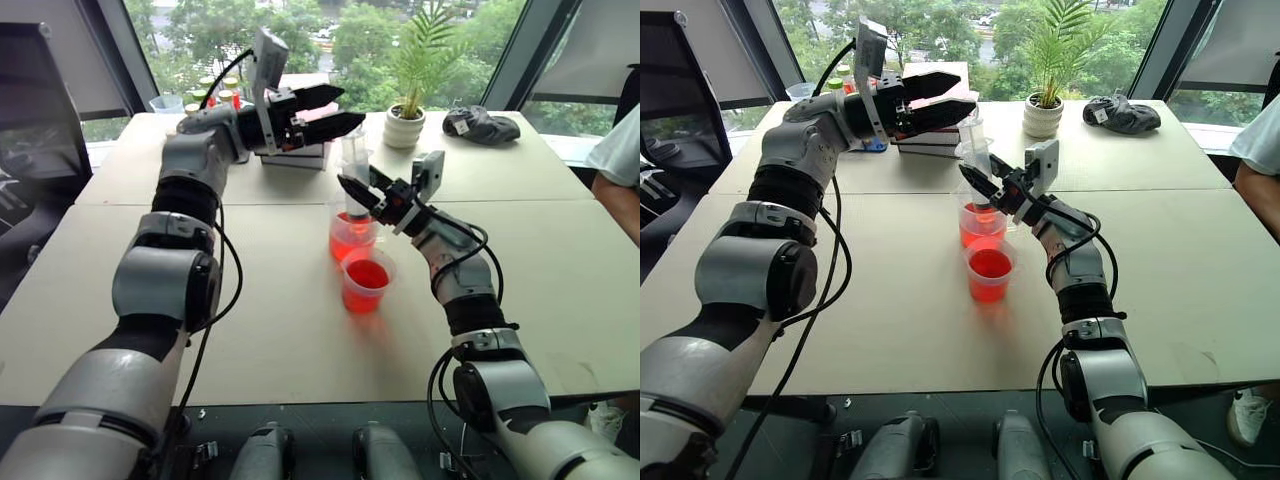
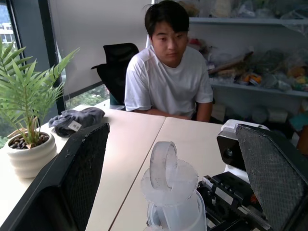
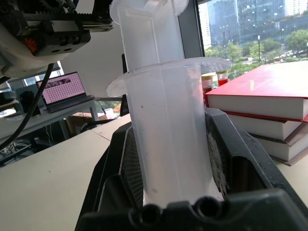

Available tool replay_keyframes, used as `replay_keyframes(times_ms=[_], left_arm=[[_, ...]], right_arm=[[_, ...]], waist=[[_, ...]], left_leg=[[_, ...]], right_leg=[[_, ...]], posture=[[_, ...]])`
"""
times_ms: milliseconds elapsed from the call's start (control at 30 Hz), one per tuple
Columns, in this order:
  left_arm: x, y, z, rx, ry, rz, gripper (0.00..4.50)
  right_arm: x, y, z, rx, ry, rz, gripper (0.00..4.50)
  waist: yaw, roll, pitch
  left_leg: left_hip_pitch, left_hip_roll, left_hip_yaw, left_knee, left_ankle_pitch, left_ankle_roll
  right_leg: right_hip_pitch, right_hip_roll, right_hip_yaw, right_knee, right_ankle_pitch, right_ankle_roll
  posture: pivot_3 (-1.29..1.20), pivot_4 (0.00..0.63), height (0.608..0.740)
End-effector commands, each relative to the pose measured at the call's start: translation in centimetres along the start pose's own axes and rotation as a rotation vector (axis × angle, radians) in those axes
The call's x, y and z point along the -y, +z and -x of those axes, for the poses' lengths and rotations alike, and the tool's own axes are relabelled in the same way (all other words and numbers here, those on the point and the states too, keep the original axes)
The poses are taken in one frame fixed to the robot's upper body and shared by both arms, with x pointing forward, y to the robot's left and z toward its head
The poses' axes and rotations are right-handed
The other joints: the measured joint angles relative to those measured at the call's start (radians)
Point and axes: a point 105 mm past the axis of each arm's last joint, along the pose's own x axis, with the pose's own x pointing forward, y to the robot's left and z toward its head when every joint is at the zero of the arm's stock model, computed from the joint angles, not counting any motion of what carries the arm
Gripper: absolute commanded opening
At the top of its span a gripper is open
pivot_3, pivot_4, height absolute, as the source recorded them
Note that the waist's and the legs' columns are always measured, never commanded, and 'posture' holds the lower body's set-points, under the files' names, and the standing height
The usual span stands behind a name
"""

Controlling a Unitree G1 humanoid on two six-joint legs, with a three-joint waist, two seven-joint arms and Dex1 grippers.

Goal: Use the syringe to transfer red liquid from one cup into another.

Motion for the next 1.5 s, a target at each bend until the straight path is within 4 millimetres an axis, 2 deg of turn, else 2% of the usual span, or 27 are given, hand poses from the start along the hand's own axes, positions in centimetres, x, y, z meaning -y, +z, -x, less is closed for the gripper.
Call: replay_keyframes(times_ms=[33,233,333,400,567,700,933,1167,1367,1500], left_arm=[[0.3,1.3,1.2,0.026,-0.017,-0.03,4.44],[0.7,0.8,3.3,0.005,0.005,0.001,4.44],[1.2,0.5,4.2,-0.008,0.001,0.027,4.44],[1.6,0.3,4.6,-0.02,-0.009,0.039,4.44],[2.9,0.1,4.7,-0.04,-0.046,0.06,4.44],[4.4,0.3,3.8,-0.035,-0.103,0.075,4.44],[5.5,1.8,1.8,0.024,-0.162,0.095,4.44],[5.9,2.6,0.1,0.069,-0.197,0.109,4.44],[6.5,2.2,-0.9,0.073,-0.238,0.139,4.44],[7.0,2.0,-1.1,0.074,-0.27,0.159,3.24]], right_arm=[[0.7,3.5,-0.8,0.092,-0.012,0.046,1.47],[0.6,8.7,-1.0,0.186,-0.009,0.086,1.47],[-1.4,10.5,0.2,0.184,0.052,0.067,1.47],[-2.7,10.8,1.2,0.173,0.074,0.033,1.47],[-5.4,10.0,3.4,0.133,0.079,-0.025,1.47],[-6.6,7.5,5.0,0.092,0.029,-0.048,1.47],[-6.7,5.1,5.7,0.055,-0.02,-0.03,1.47],[-6.9,4.4,5.8,0.043,-0.025,-0.023,1.47],[-6.9,4.1,5.9,0.034,-0.025,-0.013,1.47],[-6.9,4.1,5.9,0.03,-0.024,-0.008,1.47]], waist=[[-0.001,0.0,0.0],[0.004,0.001,0.0],[0.009,0.0,0.0],[0.009,0.0,0.0],[0.008,0.0,0.0],[0.009,0.0,0.0],[0.007,0.0,0.0],[0.008,0.0,0.0],[0.008,0.0,0.0],[0.008,0.0,0.0]], left_leg=[[0.0,0.0,0.0,0.0,0.0,0.0],[0.0,0.0,0.0,0.0,0.0,0.0],[0.0,0.0,-0.001,0.0,0.0,0.0],[-0.001,0.0,-0.002,0.0,0.0,0.0],[-0.001,0.0,-0.001,0.0,0.0,0.0],[0.0,0.0,-0.001,0.001,0.0,0.0],[0.002,-0.001,0.0,0.002,0.0,0.0],[0.002,0.0,-0.001,0.002,0.0,0.0],[0.002,0.0,-0.001,0.002,0.0,0.0],[0.002,0.0,-0.001,0.002,0.0,0.0]], right_leg=[[0.0,0.0,0.0,0.0,0.0,0.0],[0.0,0.0,0.0,0.001,0.0,0.0],[0.0,-0.001,0.0,0.001,0.0,0.0],[0.0,-0.002,-0.001,0.0,0.0,0.0],[0.0,-0.004,-0.001,0.0,0.0,0.0],[0.0,-0.003,0.0,0.0,0.0,0.0],[0.001,-0.001,0.001,0.0,0.0,0.0],[0.001,0.0,0.001,0.0,0.0,0.0],[0.001,0.0,0.001,0.0,0.0,0.0],[0.001,0.0,0.001,0.0,0.0,0.0]], posture=[[0.0,0.15,0.74],[0.0,0.15,0.74],[0.0,0.15,0.74],[0.0,0.15,0.74],[0.0,0.15,0.74],[0.0,0.15,0.74],[0.0,0.15,0.74],[0.0,0.15,0.74],[0.0,0.15,0.74],[0.0,0.15,0.74]])
